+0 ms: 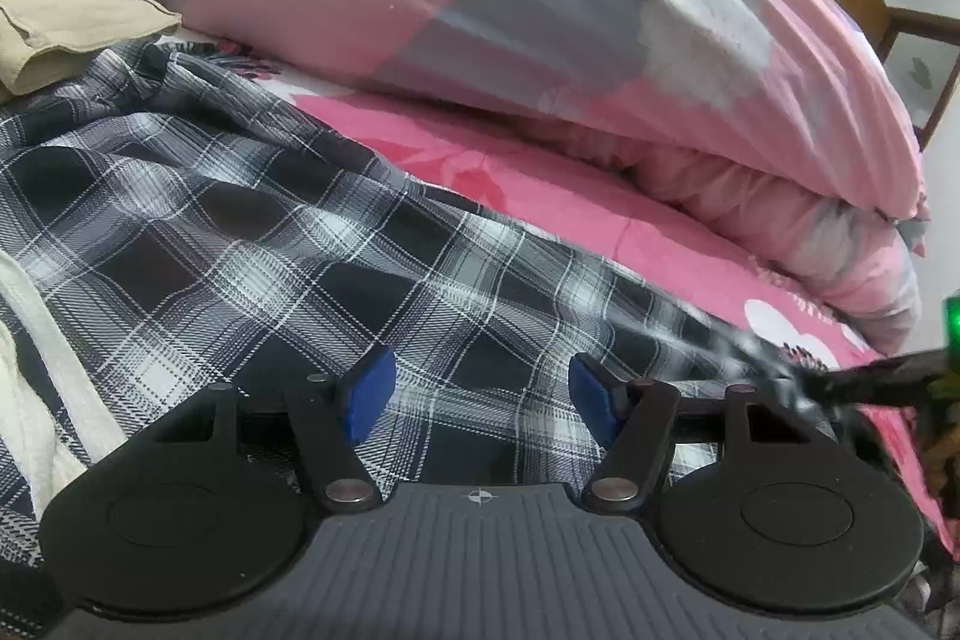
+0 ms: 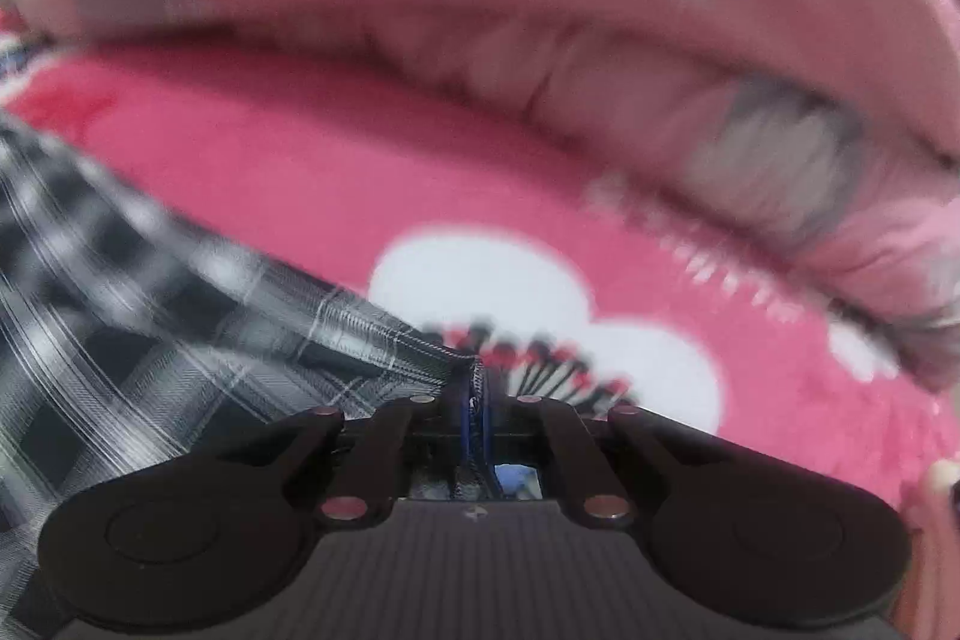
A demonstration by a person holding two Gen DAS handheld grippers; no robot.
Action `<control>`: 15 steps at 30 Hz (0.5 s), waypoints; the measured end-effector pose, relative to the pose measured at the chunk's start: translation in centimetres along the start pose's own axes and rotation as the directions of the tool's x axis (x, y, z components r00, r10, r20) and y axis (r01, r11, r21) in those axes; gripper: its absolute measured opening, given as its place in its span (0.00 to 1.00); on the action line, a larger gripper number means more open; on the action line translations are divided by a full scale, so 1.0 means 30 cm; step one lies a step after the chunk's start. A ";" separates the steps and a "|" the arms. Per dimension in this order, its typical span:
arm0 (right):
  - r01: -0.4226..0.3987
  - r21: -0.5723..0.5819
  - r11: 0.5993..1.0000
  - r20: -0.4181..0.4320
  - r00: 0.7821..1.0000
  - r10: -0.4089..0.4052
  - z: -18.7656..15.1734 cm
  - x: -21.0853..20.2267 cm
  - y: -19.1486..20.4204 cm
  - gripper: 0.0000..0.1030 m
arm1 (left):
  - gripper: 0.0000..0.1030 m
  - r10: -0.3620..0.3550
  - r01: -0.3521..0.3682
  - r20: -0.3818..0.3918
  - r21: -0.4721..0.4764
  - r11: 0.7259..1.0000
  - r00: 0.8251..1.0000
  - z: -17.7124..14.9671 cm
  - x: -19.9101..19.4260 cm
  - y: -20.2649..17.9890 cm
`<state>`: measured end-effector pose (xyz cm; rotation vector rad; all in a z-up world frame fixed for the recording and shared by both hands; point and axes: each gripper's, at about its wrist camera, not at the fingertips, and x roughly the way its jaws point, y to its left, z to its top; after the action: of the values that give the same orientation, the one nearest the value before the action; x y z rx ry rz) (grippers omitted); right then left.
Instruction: Fold clothes
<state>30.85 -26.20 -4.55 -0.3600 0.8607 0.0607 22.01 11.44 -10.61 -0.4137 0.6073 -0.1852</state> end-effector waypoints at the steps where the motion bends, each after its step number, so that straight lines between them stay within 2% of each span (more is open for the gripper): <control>1: 0.006 0.006 1.000 0.001 1.000 -0.006 -0.007 -0.003 -0.003 0.14 | 0.63 -0.002 0.002 0.000 -0.001 1.000 1.000 0.000 -0.001 0.002; 3: 0.018 0.017 1.000 0.003 1.000 -0.018 -0.022 -0.009 -0.009 0.33 | 0.63 -0.008 0.008 0.002 -0.007 1.000 1.000 -0.001 -0.005 0.005; 4: 0.023 0.022 0.999 0.004 1.000 -0.024 -0.030 -0.012 -0.012 0.53 | 0.63 -0.010 0.010 0.004 -0.010 1.000 1.000 -0.001 -0.009 0.007; 5: 0.015 0.018 1.000 0.008 1.000 -0.015 -0.031 -0.042 -0.023 0.68 | 0.63 -0.013 0.013 0.008 -0.014 1.000 1.000 0.001 -0.017 0.008; 9: -0.047 -0.016 0.999 0.031 0.998 0.048 -0.015 -0.200 -0.058 0.85 | 0.63 0.000 0.002 0.033 -0.033 0.999 0.999 0.013 -0.051 0.024; 11: -0.118 -0.016 0.993 0.078 0.990 0.119 0.028 -0.276 -0.050 0.92 | 0.64 0.026 -0.024 0.056 -0.045 0.999 0.998 0.023 -0.070 0.042; 13: -0.234 -0.006 0.972 0.140 0.963 0.232 0.088 -0.333 -0.017 0.92 | 0.64 0.053 -0.049 0.078 -0.058 0.997 0.996 0.034 -0.089 0.059; 15: -0.379 -0.004 0.925 0.181 0.910 0.374 0.166 -0.334 0.061 0.92 | 0.64 0.081 -0.074 0.100 -0.072 0.995 0.992 0.044 -0.107 0.077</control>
<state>27.58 -21.89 5.40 -0.1512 0.7415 0.4331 20.30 14.87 -8.96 -0.4621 0.5284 -0.0688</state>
